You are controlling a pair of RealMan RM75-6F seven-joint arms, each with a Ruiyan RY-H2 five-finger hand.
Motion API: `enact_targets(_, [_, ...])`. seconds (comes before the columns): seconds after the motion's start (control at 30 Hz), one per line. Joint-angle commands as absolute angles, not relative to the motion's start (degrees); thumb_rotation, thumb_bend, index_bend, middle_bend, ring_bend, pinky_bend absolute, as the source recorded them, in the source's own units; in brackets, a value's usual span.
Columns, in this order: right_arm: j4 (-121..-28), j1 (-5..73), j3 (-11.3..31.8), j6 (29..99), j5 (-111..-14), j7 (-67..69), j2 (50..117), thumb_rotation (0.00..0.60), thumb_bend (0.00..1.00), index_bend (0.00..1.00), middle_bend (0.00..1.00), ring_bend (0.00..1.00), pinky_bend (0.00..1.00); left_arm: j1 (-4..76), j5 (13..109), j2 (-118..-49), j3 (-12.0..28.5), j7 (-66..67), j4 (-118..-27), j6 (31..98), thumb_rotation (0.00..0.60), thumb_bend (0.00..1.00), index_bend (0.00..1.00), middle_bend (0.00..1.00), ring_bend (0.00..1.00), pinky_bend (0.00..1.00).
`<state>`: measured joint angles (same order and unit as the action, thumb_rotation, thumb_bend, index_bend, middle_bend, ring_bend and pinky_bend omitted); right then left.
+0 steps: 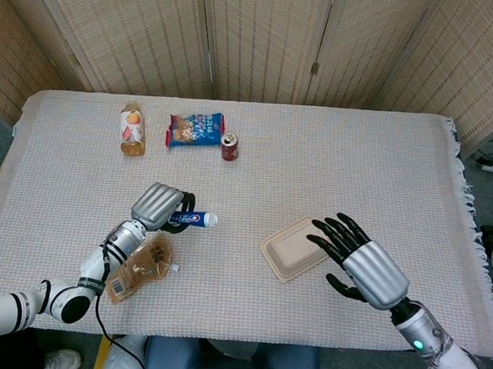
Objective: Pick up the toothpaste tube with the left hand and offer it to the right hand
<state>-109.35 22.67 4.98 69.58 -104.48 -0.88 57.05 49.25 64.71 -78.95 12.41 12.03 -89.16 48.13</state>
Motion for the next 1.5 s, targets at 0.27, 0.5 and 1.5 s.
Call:
enact_targets(0.27, [-114.54, 30.57, 8.91, 59.3, -97.65, -11.43, 63.44, 0.6, 0.43, 0.28, 0.04, 0.0, 0.0, 52.28, 57.18, -77.41, 13.87, 19.99, -99.48, 49.92, 0.6, 0.8, 0.75, 0.79, 0.72, 0.75])
enact_targets(0.5, [-114.19, 33.32, 10.19, 57.56, -94.41, -14.68, 66.87, 0.6, 0.43, 0.28, 0.03, 0.0, 0.0, 54.11, 53.8, -78.73, 13.38, 23.41, -101.33, 50.94, 0.6, 0.8, 0.75, 0.79, 0.72, 0.75])
enact_targets(1.5, [-109.86, 37.63, 8.63, 56.17, -85.48, -17.91, 71.36, 0.6, 0.43, 0.32, 0.04, 0.0, 0.0, 55.51, 51.33, -79.1, 11.58, 23.01, -102.69, 52.78, 0.6, 0.8, 0.75, 0.79, 0.72, 0.75])
